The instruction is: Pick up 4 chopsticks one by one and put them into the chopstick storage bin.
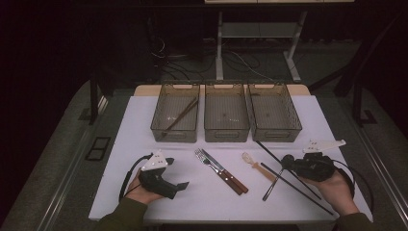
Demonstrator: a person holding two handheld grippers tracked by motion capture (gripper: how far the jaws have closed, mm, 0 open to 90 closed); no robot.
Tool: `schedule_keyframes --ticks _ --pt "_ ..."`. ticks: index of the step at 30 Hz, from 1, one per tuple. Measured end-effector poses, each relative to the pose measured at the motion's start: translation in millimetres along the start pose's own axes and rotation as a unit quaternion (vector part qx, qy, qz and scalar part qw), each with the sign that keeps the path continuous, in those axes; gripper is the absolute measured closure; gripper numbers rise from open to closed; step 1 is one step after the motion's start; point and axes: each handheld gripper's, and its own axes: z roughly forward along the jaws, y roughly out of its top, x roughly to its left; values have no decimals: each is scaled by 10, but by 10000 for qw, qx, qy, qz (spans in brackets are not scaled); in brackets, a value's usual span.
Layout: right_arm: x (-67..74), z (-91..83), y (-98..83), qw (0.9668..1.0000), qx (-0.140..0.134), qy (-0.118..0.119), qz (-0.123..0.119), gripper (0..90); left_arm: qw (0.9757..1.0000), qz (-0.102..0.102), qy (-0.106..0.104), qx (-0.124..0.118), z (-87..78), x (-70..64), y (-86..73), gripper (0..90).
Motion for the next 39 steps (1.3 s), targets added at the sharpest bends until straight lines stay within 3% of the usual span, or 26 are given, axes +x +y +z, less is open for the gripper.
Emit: schedule_keyframes --ticks 12,24,39 --pt "174 123 286 9996 -205 132 -109 858 10000 30 -23 -2 6 -4 3 0" --pt "237 284 541 9988 -373 255 -187 858 10000 41 -61 -18 12 -12 6 0" --pt "303 639 1020 9979 -529 330 -186 858 9999 97 -111 -42 29 7 -8 0"
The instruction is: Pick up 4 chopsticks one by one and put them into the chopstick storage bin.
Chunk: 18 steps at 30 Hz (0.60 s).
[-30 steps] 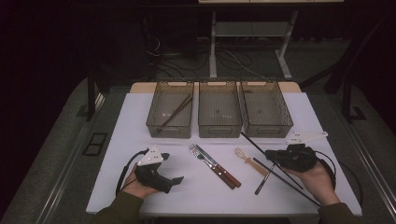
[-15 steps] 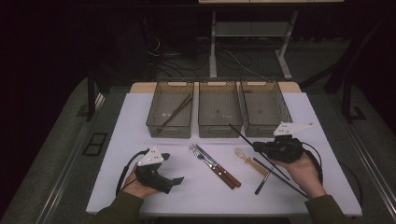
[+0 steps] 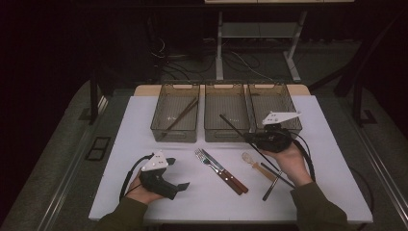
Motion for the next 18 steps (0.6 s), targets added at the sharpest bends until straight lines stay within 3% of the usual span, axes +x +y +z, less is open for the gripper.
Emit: schedule_keyframes --ticks 18 --pt "112 592 550 9999 -67 104 -17 858 10000 -5 -62 -31 18 -6 0 0"
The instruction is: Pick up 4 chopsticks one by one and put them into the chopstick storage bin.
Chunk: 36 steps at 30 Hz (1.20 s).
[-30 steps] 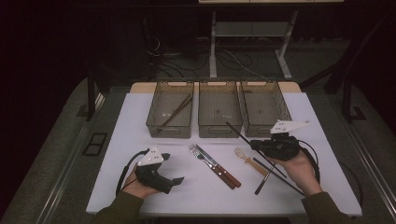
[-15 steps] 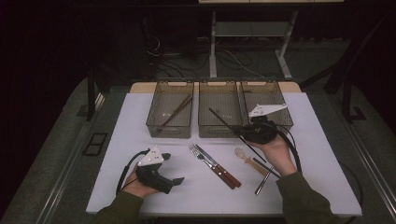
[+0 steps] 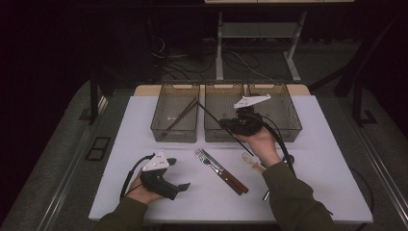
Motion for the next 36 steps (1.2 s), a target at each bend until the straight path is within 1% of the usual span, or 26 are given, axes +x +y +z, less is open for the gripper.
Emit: schedule_keyframes --ticks 2,5,6,7,8,9,11,13,15,16,21,24,25,26,27,32,33,35,36 --pt "5 66 54 10000 -26 9 14 858 10000 -10 -18 -22 1 1 0 0" --pt "10 151 137 10000 -32 -49 6 858 10000 -31 -26 -26 5 -2 0 0" --pt "10 151 137 10000 -32 -49 6 858 10000 -26 -27 -22 6 -3 1 0" --pt "10 207 193 10000 -47 -63 0 858 10000 -11 -35 -9 6 -2 1 0" --pt "10 207 193 10000 -47 -63 0 858 10000 -35 -38 -35 9 -8 1 0" --pt "8 259 250 10000 -52 -76 -14 858 10000 -16 -40 -17 8 -6 1 0" --pt "11 280 280 10000 -52 -77 3 858 10000 -17 -43 -15 8 -5 2 0" --pt "20 353 367 9999 -67 -111 -9 858 10000 -20 -45 -35 9 -3 2 0" --pt "26 401 425 9999 -92 -104 8 858 10000 19 -43 -32 9 3 3 0" --pt "29 430 455 9999 -106 -98 4 858 10000 -3 -51 -38 10 -1 2 0" --pt "49 590 592 9998 -151 -85 16 858 10000 41 -68 -20 9 3 6 0" --pt "76 698 670 9998 -175 -70 39 858 10000 40 -72 -10 5 4 7 0" --pt "76 698 670 9998 -175 -70 39 858 10000 40 -72 -10 5 4 7 0" --pt "87 736 699 9998 -179 -70 34 858 10000 38 -72 -12 5 4 7 0" --pt "108 808 757 9998 -189 -50 22 858 10000 39 -68 -5 2 3 8 0" --pt "179 982 904 9998 -176 -16 -35 858 10000 49 -72 -38 5 4 7 0" --pt "190 1012 930 9998 -176 -17 -58 858 9999 29 -80 -72 7 4 8 0" --pt "207 1075 970 9998 -217 -13 -26 858 9999 33 -83 -77 8 3 9 0" --pt "207 1075 970 9998 -217 -13 -26 858 9999 33 -83 -77 8 3 9 0"
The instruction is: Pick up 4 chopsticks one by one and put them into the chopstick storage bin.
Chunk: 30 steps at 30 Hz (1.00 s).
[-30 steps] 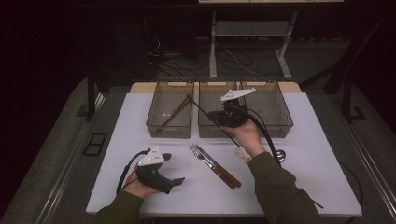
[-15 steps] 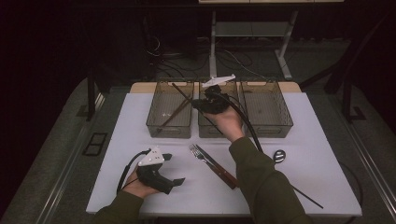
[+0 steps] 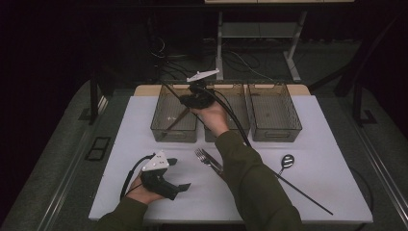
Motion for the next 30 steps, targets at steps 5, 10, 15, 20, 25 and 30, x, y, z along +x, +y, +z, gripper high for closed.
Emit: schedule_keyframes --ticks 5,10,15,20,25,30 --pt "48 185 126 10000 -49 -8 -17 858 10000 -16 -9 -25 1 -5 0 0" --pt "69 322 170 10000 -23 -30 25 858 10000 -4 -25 -20 5 -6 1 0" --pt "81 511 132 9999 37 -43 98 858 10000 35 -44 -14 1 -3 4 0" --pt "53 683 36 9998 83 -20 167 858 10000 35 -78 23 2 -18 8 0" --pt "33 747 0 9997 110 -68 217 858 10000 8 -84 4 -4 -15 8 0" --pt "2 763 -43 9987 292 -298 302 701 9999 33 -101 -10 -7 -16 8 0"
